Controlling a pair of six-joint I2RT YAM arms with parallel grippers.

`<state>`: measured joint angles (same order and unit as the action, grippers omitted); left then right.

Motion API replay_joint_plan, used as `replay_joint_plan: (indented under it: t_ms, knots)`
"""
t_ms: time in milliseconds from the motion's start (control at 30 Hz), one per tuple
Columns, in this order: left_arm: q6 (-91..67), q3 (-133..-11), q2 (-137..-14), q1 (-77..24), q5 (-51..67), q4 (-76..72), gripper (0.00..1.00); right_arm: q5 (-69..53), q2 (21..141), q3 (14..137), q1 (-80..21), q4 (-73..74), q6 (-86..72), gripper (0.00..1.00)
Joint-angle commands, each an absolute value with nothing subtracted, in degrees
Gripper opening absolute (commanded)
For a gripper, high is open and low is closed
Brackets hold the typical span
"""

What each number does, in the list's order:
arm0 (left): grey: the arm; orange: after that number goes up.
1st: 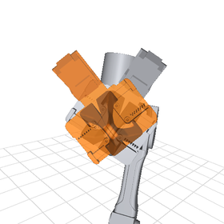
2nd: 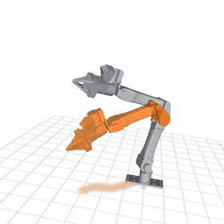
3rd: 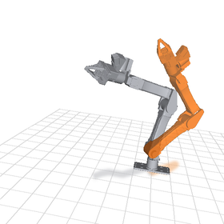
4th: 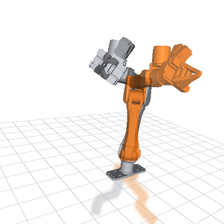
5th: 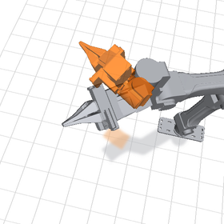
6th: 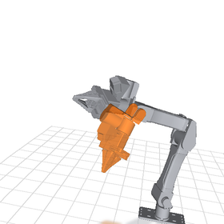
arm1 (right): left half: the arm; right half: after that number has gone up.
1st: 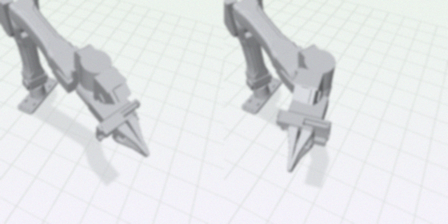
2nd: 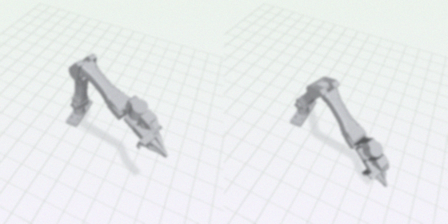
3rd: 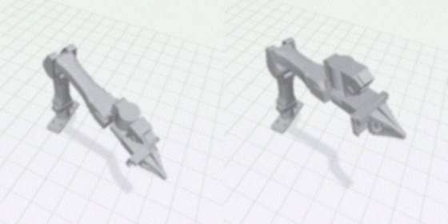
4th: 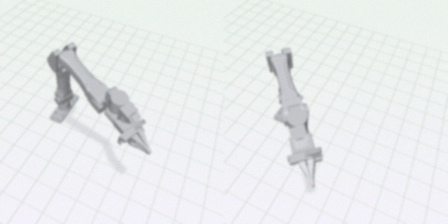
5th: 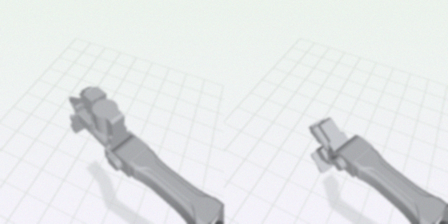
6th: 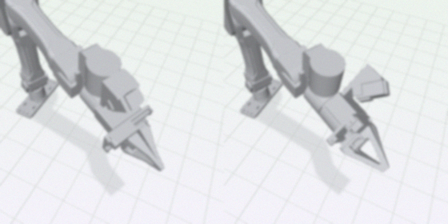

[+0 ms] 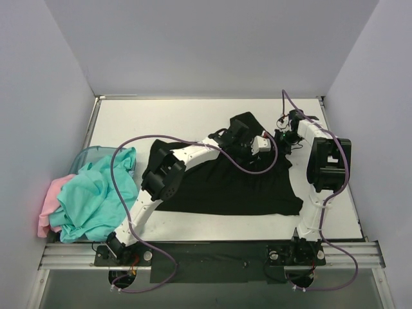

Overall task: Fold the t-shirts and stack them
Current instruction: Fold the flattened tshirt in 1/3 of the way

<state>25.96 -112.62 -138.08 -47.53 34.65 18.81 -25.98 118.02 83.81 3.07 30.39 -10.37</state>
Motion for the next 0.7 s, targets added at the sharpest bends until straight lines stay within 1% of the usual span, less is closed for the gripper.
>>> replay_joint_plan:
  t_ms: [0,33,67,133,233,333,633,667]
  knots:
    - [21.62,-116.1,-138.95,-48.34,28.22,12.04,0.58,-26.54,117.25,83.06,3.78,31.2,-9.76,0.0]
    - [21.1,-116.02,-139.13,-48.77,26.82,12.13,0.57,-26.54,117.07,83.06,3.78,31.2,-9.67,0.0]
    - [21.35,-115.84,-139.22,-48.87,26.72,12.74,0.49,-26.37,117.07,83.06,3.87,31.29,-9.67,0.0]
    - [21.79,-115.49,-139.13,-49.04,27.15,15.72,0.41,-26.1,116.9,82.88,4.22,31.29,-9.67,0.0]
    - [24.25,-112.52,-137.91,-48.52,27.95,18.01,0.34,-25.49,116.89,82.79,4.83,31.11,-9.76,0.0]
    - [25.4,-111.01,-137.2,-48.08,26.2,18.28,0.22,-24.87,116.9,83.05,5.45,31.29,-9.67,0.0]
    - [24.87,-110.39,-134.47,-45.62,24.35,19.51,0.19,-26.19,117.16,83.41,6.59,31.2,-8.88,0.0]
    - [24.79,-110.39,-134.21,-45.53,23.82,19.77,0.18,-26.54,117.16,83.32,6.59,31.2,-8.7,0.0]
